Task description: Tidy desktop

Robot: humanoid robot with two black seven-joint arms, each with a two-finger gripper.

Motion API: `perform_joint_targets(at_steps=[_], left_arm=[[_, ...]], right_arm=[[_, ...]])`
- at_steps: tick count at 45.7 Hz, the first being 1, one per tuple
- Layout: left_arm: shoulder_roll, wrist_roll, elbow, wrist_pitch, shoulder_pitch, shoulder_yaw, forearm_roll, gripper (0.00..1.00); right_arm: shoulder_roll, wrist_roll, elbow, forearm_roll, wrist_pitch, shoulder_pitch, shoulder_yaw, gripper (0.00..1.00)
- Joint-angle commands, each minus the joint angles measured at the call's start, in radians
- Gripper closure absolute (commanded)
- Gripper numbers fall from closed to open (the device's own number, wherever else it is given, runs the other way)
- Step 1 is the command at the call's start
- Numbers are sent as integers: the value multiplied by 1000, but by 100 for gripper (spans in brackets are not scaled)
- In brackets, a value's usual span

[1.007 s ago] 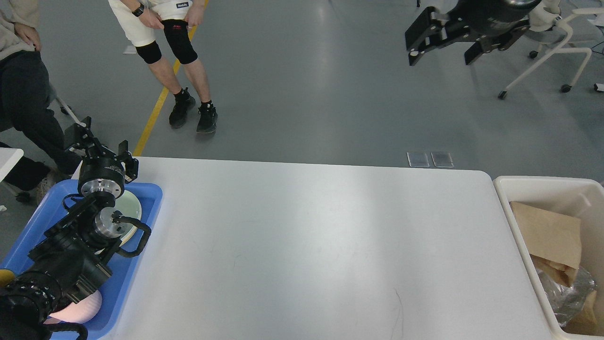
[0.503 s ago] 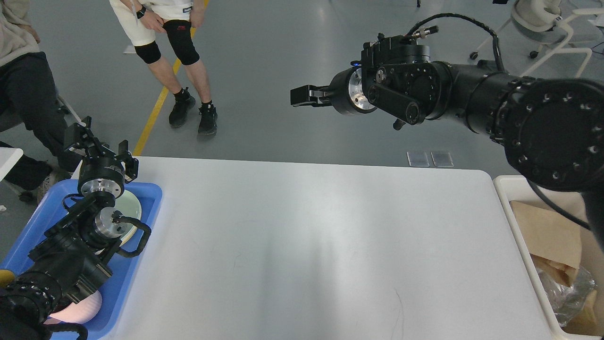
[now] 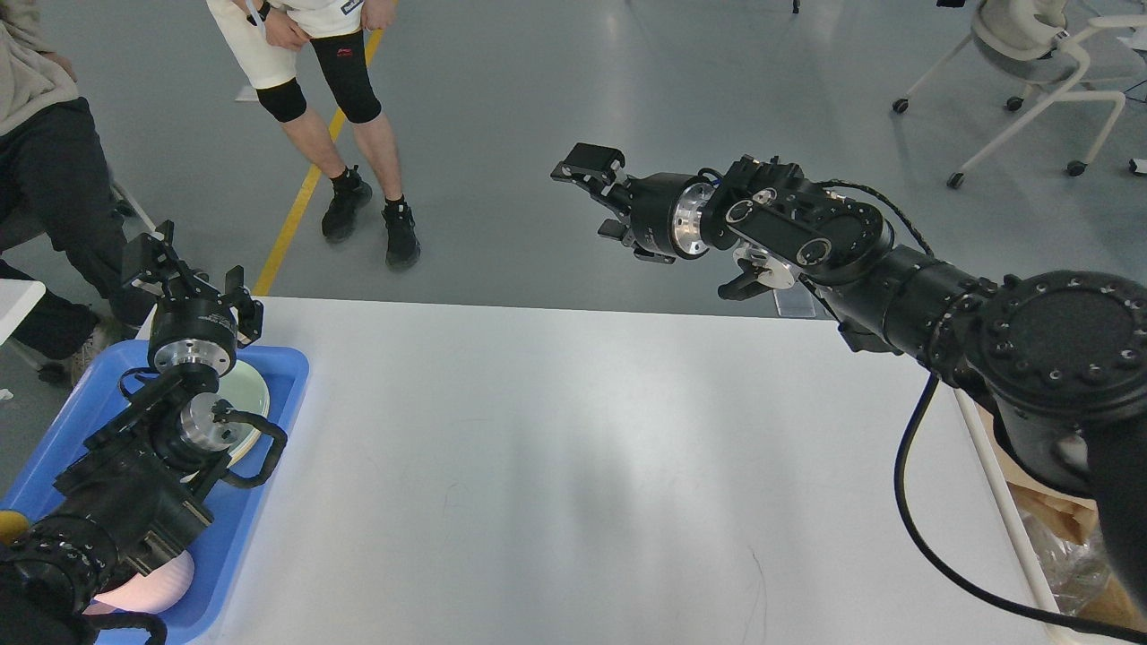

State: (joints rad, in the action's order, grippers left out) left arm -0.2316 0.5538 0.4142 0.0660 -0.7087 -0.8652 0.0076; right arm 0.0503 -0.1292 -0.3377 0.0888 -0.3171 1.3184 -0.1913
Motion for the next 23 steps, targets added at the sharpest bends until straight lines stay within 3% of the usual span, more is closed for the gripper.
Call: perform_joint_targets(at_steps=[1, 23], left_arm=[[0, 0, 0, 0, 0, 0, 0, 4], [0, 0, 0, 0, 0, 0, 0, 4]], right_arm=[[-1, -3, 45, 2, -4, -76, 154, 0], [-37, -4, 43, -1, -7, -218, 433, 0]])
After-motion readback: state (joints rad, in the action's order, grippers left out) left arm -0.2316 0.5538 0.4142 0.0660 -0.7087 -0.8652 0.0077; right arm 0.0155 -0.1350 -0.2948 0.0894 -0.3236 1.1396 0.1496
